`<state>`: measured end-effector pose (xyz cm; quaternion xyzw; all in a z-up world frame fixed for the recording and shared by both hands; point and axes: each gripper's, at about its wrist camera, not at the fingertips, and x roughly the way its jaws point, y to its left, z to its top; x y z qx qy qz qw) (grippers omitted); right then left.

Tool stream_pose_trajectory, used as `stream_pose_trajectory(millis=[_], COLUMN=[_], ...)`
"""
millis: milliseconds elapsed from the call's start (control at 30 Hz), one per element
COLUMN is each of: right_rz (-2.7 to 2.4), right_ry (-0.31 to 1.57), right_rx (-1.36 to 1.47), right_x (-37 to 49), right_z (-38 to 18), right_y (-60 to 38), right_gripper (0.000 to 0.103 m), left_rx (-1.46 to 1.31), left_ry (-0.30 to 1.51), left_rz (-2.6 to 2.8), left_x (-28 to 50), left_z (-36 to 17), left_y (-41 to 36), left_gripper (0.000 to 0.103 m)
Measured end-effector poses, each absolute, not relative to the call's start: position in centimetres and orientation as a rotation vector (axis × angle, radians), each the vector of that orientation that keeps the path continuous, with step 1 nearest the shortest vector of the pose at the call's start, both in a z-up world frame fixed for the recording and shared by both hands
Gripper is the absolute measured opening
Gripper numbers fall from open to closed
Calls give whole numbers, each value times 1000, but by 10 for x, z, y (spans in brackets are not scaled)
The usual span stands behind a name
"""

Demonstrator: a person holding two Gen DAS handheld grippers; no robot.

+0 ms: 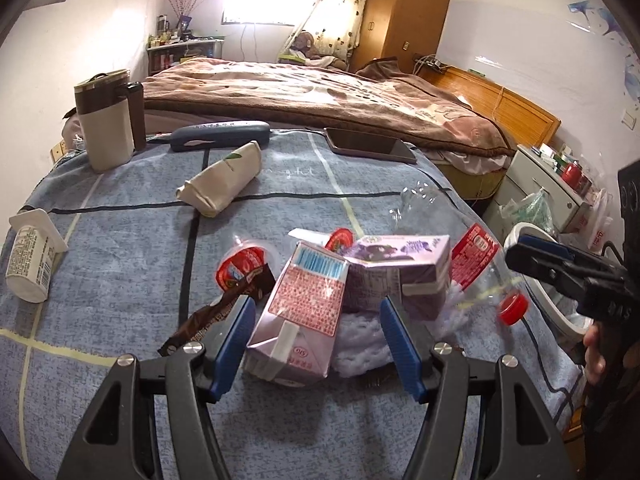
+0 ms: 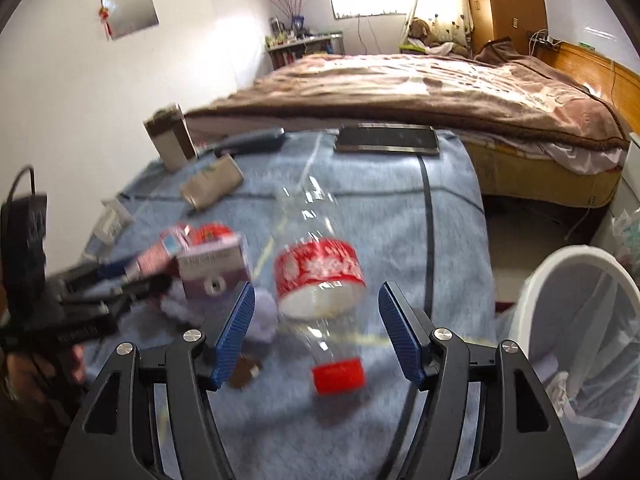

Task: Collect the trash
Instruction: 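Grasp the clear Coca-Cola bottle with the right gripper while the left gripper grasps a pink carton, then lift the bottle with the right gripper while the left gripper regrasps a strawberry juice carton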

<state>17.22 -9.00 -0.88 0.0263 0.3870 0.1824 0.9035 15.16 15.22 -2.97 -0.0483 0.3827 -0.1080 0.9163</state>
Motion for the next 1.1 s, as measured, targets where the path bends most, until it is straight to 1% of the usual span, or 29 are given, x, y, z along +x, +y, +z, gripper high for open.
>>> stream_pose_trajectory(millis=[267,533,667,767,900,967,1000,1100], right_rz=[321,320,318,327,330,321,318,318], right_ry=[847,889,910,925,922,914,909,895], right_rx=[-84,-74,-116,-84,-21,-21,-20,-11], right_x=[203,220,225,226,222,220,218,214], right_z=[-25,-35,-41,-44,-44,-44,-43,-41], right_y=[-68,-72,-67,-69,-76,-77,-78,-80], right_gripper=[66,66,66,66,64,64,64,64], left_rx=[-129,-133,-128,-126,-129,-119,-118,-116], left_ry=[814,825,828,826,817,822,823,825], left_rz=[-195,-197,-194,-187,-192,-183,-178,-164], left_x=[158,163,164,165,165,166,166,166], left_z=[-38,-41,-41,-40,-39,-40,-40,-40], left_y=[161,157,155,154,152,151,150,149], left_gripper=[67,67,67,67,56,47,39,39])
